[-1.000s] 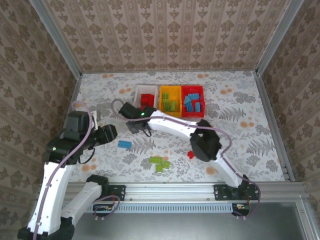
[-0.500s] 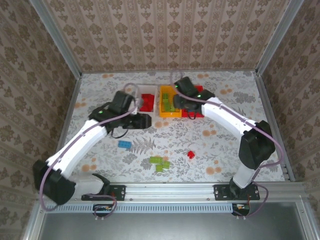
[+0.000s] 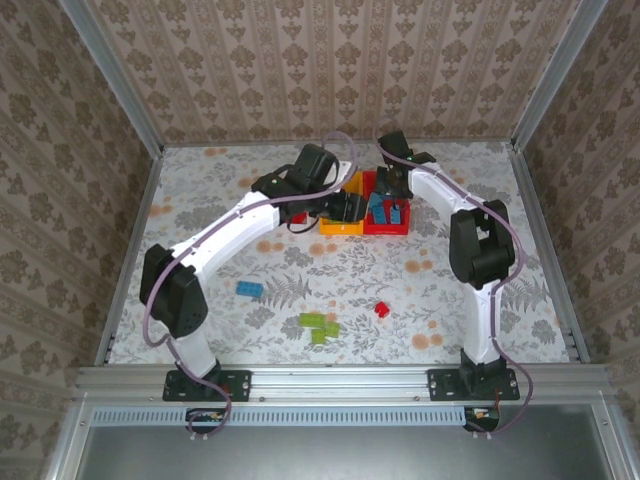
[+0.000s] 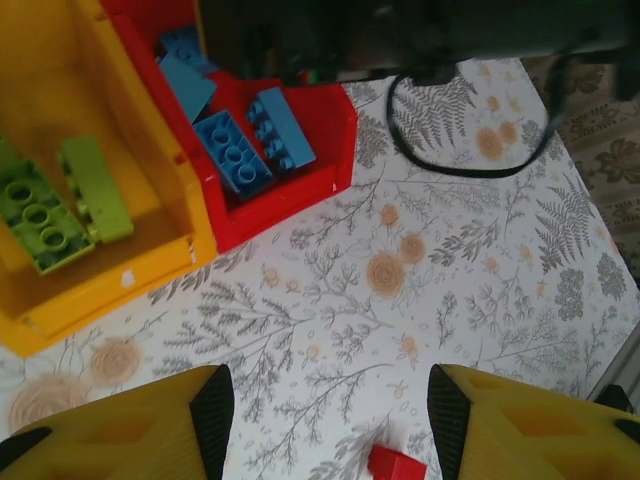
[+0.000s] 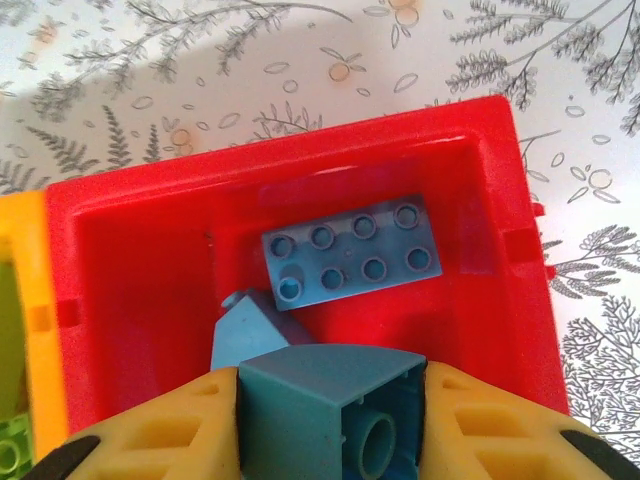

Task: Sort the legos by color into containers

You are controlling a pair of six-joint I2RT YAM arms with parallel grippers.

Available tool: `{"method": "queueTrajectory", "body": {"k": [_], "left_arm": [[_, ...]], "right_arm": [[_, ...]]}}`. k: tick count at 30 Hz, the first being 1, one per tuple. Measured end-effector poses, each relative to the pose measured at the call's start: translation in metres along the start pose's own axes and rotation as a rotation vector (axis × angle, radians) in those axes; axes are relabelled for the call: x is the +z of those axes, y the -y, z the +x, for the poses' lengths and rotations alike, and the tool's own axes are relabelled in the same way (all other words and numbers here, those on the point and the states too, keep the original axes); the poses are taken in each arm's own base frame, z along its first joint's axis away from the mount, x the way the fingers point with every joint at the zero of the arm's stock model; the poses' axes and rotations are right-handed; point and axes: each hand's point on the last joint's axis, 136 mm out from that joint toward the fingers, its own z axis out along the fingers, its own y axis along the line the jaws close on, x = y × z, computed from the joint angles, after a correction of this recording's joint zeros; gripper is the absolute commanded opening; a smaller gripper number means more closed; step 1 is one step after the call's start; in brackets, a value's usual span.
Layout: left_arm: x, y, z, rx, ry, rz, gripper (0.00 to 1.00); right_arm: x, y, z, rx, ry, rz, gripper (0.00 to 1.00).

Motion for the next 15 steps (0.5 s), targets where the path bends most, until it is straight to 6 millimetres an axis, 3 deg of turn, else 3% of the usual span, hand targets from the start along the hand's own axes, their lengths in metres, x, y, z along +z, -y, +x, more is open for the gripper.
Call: {"method": "queueTrajectory", "body": {"k": [4, 10, 15], "left_arm": [[0.01, 0.004, 0.006, 0.03, -0.028, 0.012, 0.57], [0.016, 0.009, 0.022, 0.088, -0.075, 0.023, 0.58], [0.019, -0.001, 0.057, 0.104, -0.156, 0.004, 0.59]], "right_arm": [[0.009, -0.001, 0.003, 0.023, -0.029, 0.012, 0.49], [0.01, -0.005, 0.008, 0.025, -0.046, 0.005, 0.55], [0.003, -0.01, 0.009, 0.015, -0.045, -0.002, 0.59]]}}
